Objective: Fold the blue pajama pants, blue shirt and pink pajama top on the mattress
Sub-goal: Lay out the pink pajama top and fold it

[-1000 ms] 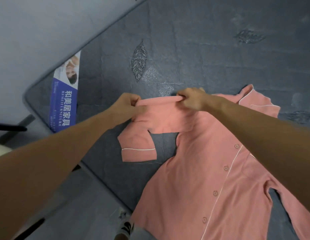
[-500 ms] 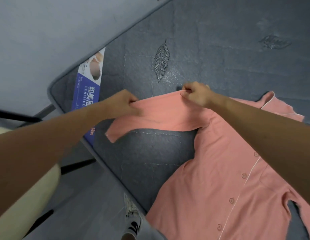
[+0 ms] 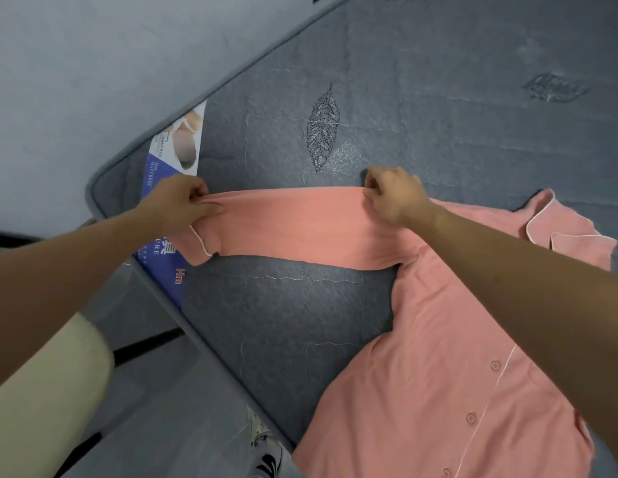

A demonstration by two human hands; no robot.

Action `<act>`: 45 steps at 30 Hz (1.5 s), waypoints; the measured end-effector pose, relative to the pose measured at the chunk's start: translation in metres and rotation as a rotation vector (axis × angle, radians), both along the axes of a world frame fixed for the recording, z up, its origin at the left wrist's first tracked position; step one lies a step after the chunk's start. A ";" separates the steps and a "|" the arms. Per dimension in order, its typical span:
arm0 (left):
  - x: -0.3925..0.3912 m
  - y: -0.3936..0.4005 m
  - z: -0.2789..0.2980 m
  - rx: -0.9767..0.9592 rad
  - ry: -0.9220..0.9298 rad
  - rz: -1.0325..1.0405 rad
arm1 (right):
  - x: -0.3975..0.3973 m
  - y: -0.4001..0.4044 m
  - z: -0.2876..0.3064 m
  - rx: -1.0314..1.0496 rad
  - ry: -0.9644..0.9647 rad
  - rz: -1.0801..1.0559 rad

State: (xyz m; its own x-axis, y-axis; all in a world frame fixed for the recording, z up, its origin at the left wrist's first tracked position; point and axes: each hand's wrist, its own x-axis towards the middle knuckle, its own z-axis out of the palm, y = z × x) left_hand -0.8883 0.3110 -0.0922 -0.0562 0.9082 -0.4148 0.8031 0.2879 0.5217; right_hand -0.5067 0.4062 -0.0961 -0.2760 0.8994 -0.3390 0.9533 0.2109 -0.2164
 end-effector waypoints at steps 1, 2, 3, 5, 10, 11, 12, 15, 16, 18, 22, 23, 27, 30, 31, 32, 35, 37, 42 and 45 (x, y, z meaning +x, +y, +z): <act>0.001 0.000 -0.002 -0.026 0.052 0.011 | 0.004 -0.001 0.000 0.035 -0.013 -0.006; 0.003 0.001 -0.004 -0.029 0.105 0.028 | 0.010 0.000 0.000 0.062 -0.033 -0.020; 0.005 0.001 -0.005 0.010 0.168 0.036 | 0.016 0.001 0.000 0.081 -0.054 -0.039; 0.014 0.002 -0.003 0.164 0.310 -0.008 | 0.030 0.003 0.002 0.093 -0.082 -0.081; 0.080 0.021 0.010 0.314 0.380 -0.225 | 0.066 -0.002 0.010 0.043 0.007 -0.124; 0.101 0.026 0.014 0.304 0.348 -0.271 | 0.076 -0.007 0.013 0.051 0.025 -0.119; 0.124 0.029 0.018 0.288 0.303 -0.320 | 0.088 -0.013 0.016 0.065 0.038 -0.120; 0.199 0.032 0.027 0.276 0.208 -0.482 | 0.132 -0.034 0.026 0.123 0.058 -0.149; 0.225 0.031 0.030 0.278 0.170 -0.519 | 0.149 -0.042 0.028 0.142 0.061 -0.158; 0.279 0.028 0.035 0.281 0.092 -0.583 | 0.189 -0.062 0.033 0.183 0.050 -0.170; 0.390 0.011 0.039 0.257 0.061 -0.692 | 0.279 -0.114 0.038 0.228 0.050 -0.261; 0.417 0.006 0.038 0.252 0.051 -0.708 | 0.301 -0.130 0.039 0.230 0.049 -0.290; 0.516 -0.018 0.036 0.267 0.016 -0.848 | 0.383 -0.196 0.043 0.225 0.020 -0.398; 0.589 -0.046 0.041 0.256 -0.050 -0.964 | 0.439 -0.253 0.044 0.181 0.010 -0.508; 0.613 -0.058 0.042 0.249 -0.075 -1.011 | 0.457 -0.273 0.043 0.165 0.006 -0.548; 0.636 -0.070 0.044 0.232 -0.089 -1.054 | 0.474 -0.292 0.042 0.147 0.002 -0.593; 0.703 -0.100 0.038 0.201 -0.085 -1.180 | 0.515 -0.347 0.035 0.079 0.003 -0.714; 0.743 -0.121 0.035 0.189 -0.072 -1.260 | 0.534 -0.378 0.031 0.031 0.004 -0.761; 0.812 -0.173 0.026 0.173 -0.029 -1.390 | 0.569 -0.433 0.022 -0.001 0.015 -0.816; 0.835 -0.194 0.015 0.174 0.064 -1.451 | 0.585 -0.454 0.026 0.112 0.079 -0.770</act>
State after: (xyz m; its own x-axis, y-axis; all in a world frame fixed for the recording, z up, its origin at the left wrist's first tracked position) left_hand -0.0530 0.1171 -0.0774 0.9188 0.2196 -0.3279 0.3495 -0.8386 0.4179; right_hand 0.0780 -0.0482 -0.0700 0.4201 0.8752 -0.2401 0.8227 -0.4789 -0.3064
